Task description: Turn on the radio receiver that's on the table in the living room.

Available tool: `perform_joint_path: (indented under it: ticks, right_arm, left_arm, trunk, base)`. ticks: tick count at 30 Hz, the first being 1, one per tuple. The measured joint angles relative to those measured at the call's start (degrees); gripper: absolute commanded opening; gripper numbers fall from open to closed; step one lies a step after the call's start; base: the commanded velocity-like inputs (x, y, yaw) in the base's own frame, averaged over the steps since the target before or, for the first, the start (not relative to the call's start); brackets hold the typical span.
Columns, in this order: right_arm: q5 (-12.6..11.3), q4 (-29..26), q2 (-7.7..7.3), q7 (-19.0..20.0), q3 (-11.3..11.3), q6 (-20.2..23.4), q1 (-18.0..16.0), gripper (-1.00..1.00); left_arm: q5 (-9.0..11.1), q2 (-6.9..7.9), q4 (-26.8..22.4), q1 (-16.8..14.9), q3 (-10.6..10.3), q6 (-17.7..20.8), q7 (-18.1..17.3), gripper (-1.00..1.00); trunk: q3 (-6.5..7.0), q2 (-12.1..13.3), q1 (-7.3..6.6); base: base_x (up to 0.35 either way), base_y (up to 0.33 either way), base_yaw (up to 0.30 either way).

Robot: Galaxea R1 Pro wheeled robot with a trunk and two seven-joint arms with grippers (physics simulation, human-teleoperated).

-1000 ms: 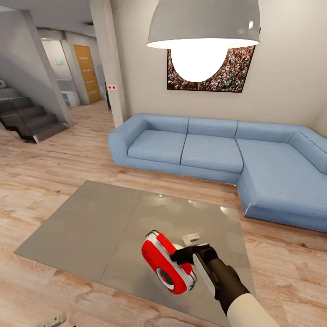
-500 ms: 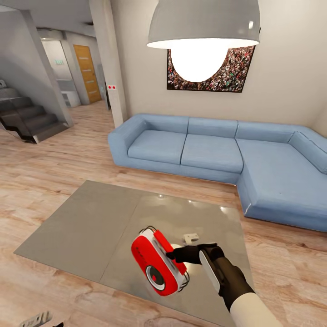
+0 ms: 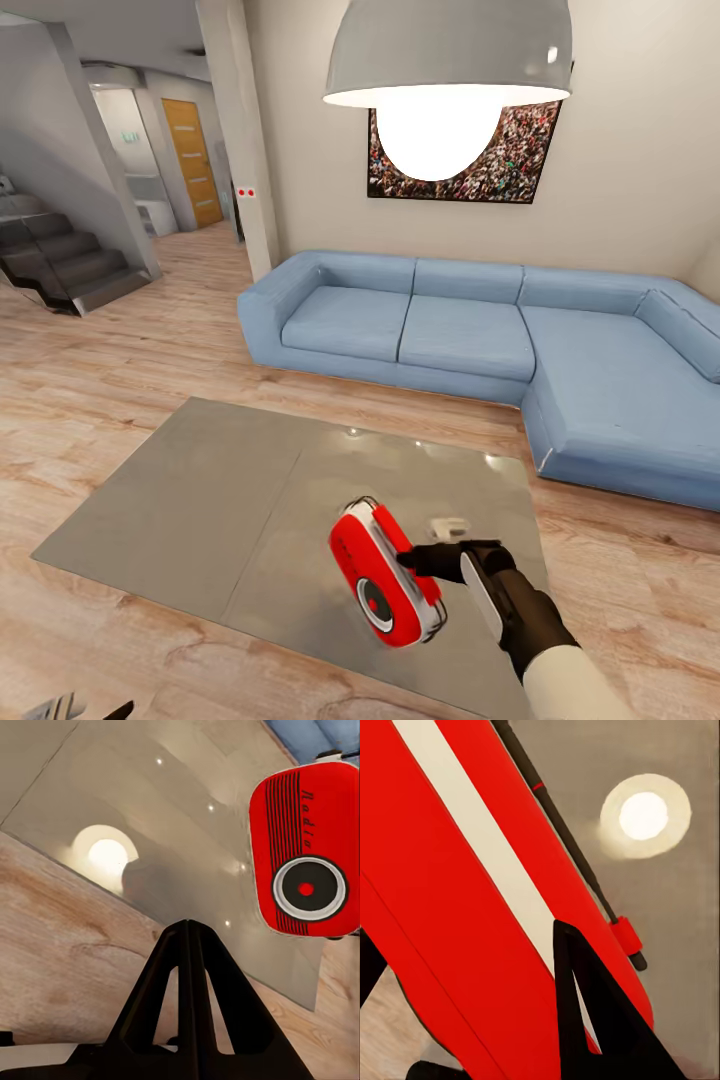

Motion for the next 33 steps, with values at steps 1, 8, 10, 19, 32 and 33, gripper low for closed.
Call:
perform_joint_path:
  ticks: [1,8,10,19,32,33]
  right_arm:
    - [0.6,0.2,-0.28,-1.5,-0.2,-0.4,0.0,-1.00]
    - [0.1,5.9,-1.44,-4.7,-0.4,-1.7,-1.8,-1.00]
    - [-0.3,6.7,-1.52,-4.5,-0.4,-2.3,-1.9,-1.00]
    - [-0.2,7.6,-1.32,-3.9,0.0,-3.6,-2.0,-1.00]
    - [0.3,7.6,-1.29,10.4,3.2,-4.0,-2.1,-1.00]
    - [0.2,7.6,-1.39,10.6,3.2,-4.0,-2.0,-1.00]
  left_arm:
    - [0.0,-0.07,0.0,0.0,0.0,-0.1,-0.1,-1.00]
    - [-0.1,-0.31,0.0,0.0,-0.3,-0.4,-4.7,-1.00]
    - [-0.2,-0.29,0.0,0.0,-0.2,-0.7,-7.8,-1.00]
    - [-0.4,-0.27,0.0,0.0,-0.1,-2.5,-16.4,-1.00]
    - [-0.7,0.15,0.4,0.0,0.5,-2.3,-21.4,-1.00]
    - [-0.7,0.14,0.4,0.0,0.7,-2.3,-21.4,-1.00]
  trunk:
    - [0.00,0.0,0.00]
    - [-0.01,0.0,0.00]
    - [-0.01,0.0,0.00]
    - [-0.01,0.0,0.00]
    - [-0.01,0.0,0.00]
    - [-0.01,0.0,0.00]
  base:
    - [0.000,0.000,0.000]
    - [0.000,0.000,0.000]
    - [0.000,0.000,0.000]
    - [0.000,0.000,0.000]
    - [0.000,0.000,0.000]
    - [0.000,0.000,0.000]
